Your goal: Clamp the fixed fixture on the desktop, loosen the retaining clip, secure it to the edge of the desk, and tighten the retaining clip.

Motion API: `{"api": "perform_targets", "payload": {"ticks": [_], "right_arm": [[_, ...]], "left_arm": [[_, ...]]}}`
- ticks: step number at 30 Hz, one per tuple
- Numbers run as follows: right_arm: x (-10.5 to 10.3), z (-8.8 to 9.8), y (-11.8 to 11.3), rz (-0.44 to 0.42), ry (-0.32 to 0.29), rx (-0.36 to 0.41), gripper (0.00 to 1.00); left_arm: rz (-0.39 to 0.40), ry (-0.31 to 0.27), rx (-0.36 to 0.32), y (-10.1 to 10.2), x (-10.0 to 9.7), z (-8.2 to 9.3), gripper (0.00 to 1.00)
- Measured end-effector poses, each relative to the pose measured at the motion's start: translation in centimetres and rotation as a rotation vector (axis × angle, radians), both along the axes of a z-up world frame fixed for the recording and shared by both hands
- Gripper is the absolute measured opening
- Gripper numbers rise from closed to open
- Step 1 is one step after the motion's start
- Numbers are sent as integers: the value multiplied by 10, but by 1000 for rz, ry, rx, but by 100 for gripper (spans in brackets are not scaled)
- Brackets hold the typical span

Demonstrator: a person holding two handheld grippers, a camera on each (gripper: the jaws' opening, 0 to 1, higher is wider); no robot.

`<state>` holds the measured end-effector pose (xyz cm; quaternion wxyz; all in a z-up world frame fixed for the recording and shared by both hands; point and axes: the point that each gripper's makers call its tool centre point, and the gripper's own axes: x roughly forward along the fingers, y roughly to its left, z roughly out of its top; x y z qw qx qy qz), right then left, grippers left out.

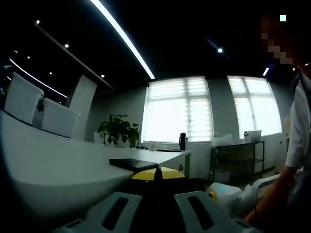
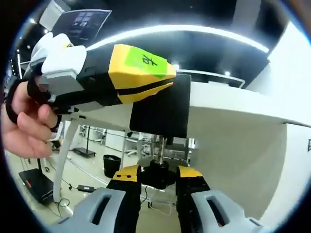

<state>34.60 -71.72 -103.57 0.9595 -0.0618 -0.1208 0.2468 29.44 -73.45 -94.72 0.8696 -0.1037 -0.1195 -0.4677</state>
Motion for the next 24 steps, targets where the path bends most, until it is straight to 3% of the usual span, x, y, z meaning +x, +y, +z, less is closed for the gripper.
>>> {"api": "perform_targets", "payload": {"ticks": [4,6,12,14,15,18,20,22,24], "right_arm": [[-4,-1,4,133,-12,-61,27],[-5,-1,7,213,6,-50,27],[-12,-4,18,483,17,-186,27],[-14,-5,21,533,28,-209,27],[1,-8,19,577,62,-214,27],[-4,-8,19,605,66,-270,27],[-6,-9,19,609,71,-270,27],[-7,-9,19,595,79,-248,27],[-8,-13,16,539,138,-163,28]], "left_arm": [[1,-1,-3,0,1,0,2],[-1,-3,0,0,2,0,2],[3,-2,11,1,4,0,2],[5,-4,8,1,4,0,2],[6,-7,7,1,4,0,2],[1,-3,1,3,5,0,2],[-5,5,-3,4,5,0,2],[-6,4,-2,4,5,0,2],[-3,-1,-3,4,5,0,2]]}}
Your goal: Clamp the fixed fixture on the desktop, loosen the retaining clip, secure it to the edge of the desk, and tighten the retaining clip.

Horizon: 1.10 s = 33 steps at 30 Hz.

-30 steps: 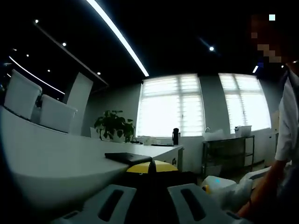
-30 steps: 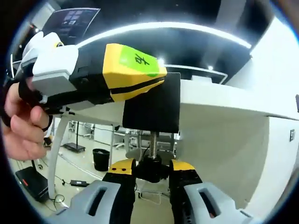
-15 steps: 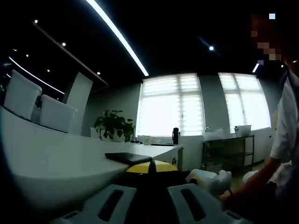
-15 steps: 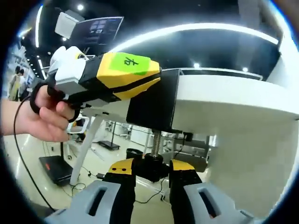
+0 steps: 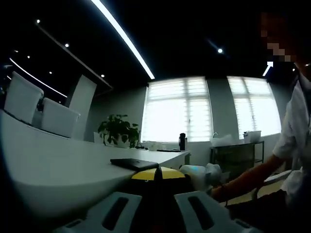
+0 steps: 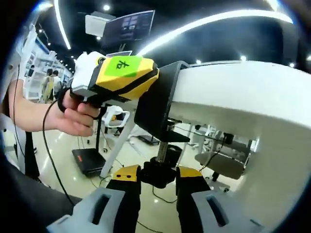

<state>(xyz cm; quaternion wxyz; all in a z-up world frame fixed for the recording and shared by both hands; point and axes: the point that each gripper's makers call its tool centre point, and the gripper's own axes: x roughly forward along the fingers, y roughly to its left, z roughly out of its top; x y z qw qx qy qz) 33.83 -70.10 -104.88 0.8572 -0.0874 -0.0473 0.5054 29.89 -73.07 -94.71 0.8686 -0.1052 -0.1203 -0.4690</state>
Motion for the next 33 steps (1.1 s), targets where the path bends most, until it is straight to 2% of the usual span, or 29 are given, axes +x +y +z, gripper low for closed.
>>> {"api": "perform_targets", "payload": {"ticks": [5,8,9,10,13,16,18,19,21,22,26,33], "right_arm": [[-3,-16,-12,-145,23,77,46],[-12,-15,-15,-276,-3,123,47],[-7,-17,-22,-376,-29,79,47],[-7,-15,-22,-434,-40,73,47],[-8,-9,-18,-522,-11,140,46],[1,-4,-22,-610,-33,159,46],[16,-11,-20,-622,27,194,46],[19,-12,-19,-620,29,194,46],[20,-13,-18,-629,15,180,46],[21,-11,-18,-637,-12,171,45],[21,-5,-19,-635,-29,171,31],[22,-2,-17,-629,-51,154,30]], "left_arm": [[0,1,-3,1,0,0,2],[-5,4,-10,2,0,0,2],[-6,4,-11,2,0,0,2],[-6,-2,-3,1,-1,0,2],[6,-5,14,0,-1,0,2],[6,-13,1,0,-1,0,2],[4,-12,-5,0,-2,0,2],[9,-14,4,-1,-2,0,2],[15,-21,20,-2,-2,0,2],[15,-21,20,-1,-2,0,2],[7,-10,-2,-1,-2,0,2],[12,-13,-1,-1,-2,0,2]]}}
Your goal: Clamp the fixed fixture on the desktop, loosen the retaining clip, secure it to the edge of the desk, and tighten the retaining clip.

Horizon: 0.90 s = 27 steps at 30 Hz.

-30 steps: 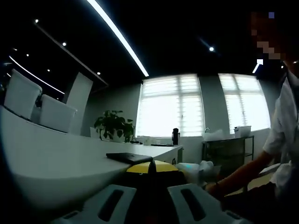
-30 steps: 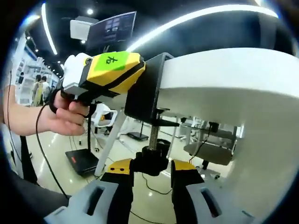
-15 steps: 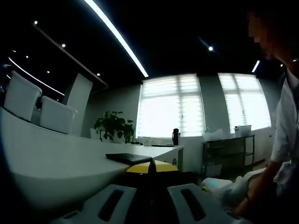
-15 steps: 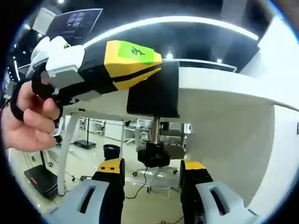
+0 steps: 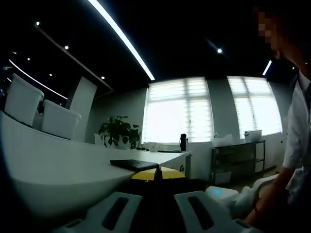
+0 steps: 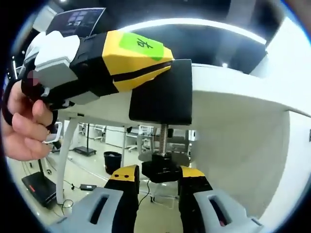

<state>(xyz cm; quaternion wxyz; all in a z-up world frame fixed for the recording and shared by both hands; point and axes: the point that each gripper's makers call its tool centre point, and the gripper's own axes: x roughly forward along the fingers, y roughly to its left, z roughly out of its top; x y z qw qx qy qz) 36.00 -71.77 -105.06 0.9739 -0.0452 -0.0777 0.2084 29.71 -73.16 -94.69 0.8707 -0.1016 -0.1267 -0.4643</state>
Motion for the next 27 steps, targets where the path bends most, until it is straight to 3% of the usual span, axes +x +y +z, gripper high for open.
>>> {"api": "perform_targets", "payload": {"ticks": [15,27], "right_arm": [[0,0,0,24,6,-25,28],[1,1,8,206,5,-45,27]], "left_arm": [[-6,3,-21,0,-2,1,2],[-9,6,-21,0,-2,1,2]]}}
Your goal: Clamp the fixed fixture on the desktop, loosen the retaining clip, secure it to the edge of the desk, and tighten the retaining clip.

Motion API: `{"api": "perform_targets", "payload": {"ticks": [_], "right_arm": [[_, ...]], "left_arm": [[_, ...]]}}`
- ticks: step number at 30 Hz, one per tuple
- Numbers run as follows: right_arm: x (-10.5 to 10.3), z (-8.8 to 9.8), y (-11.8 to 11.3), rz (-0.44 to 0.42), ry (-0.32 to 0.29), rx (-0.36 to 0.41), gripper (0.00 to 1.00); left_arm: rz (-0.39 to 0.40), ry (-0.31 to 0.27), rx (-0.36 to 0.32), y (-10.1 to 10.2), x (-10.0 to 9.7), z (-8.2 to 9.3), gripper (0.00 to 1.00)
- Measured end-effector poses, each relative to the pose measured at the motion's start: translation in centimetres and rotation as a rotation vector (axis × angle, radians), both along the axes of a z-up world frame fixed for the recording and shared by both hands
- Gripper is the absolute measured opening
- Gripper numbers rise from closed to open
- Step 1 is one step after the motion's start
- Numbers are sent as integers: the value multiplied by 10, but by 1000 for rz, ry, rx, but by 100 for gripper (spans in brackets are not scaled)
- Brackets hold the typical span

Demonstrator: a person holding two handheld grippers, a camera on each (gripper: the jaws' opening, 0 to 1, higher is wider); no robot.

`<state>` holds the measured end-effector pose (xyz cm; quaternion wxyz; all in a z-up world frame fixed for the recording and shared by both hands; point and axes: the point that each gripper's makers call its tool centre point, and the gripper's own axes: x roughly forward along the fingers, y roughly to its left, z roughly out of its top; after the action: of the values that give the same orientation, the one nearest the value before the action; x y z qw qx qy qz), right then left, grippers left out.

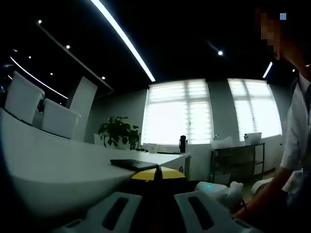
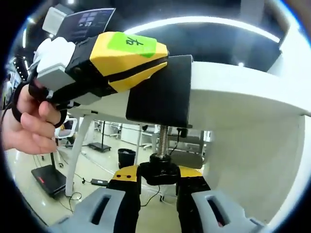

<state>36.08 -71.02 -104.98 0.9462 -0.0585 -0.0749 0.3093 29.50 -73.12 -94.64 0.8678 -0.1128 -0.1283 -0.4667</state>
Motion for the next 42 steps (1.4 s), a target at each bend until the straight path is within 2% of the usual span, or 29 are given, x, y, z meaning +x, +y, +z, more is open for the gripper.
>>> {"api": "perform_targets", "payload": {"ticks": [3,11,19,27,38,42], "right_arm": [[-2,0,2,51,-13,-21,27],[-3,0,7,171,1,-33,27],[-2,0,14,327,17,-44,27],[1,-3,20,487,60,-62,28],[-5,-5,26,547,63,-83,28],[-7,-19,27,520,62,-140,29]], "left_arm": [[0,2,0,0,1,0,2],[-3,6,-10,1,2,0,2],[-4,2,-8,1,2,0,2],[-3,-8,-4,1,2,0,2],[-6,-15,-10,1,2,0,2],[-9,-9,-10,1,2,-1,2]]}}
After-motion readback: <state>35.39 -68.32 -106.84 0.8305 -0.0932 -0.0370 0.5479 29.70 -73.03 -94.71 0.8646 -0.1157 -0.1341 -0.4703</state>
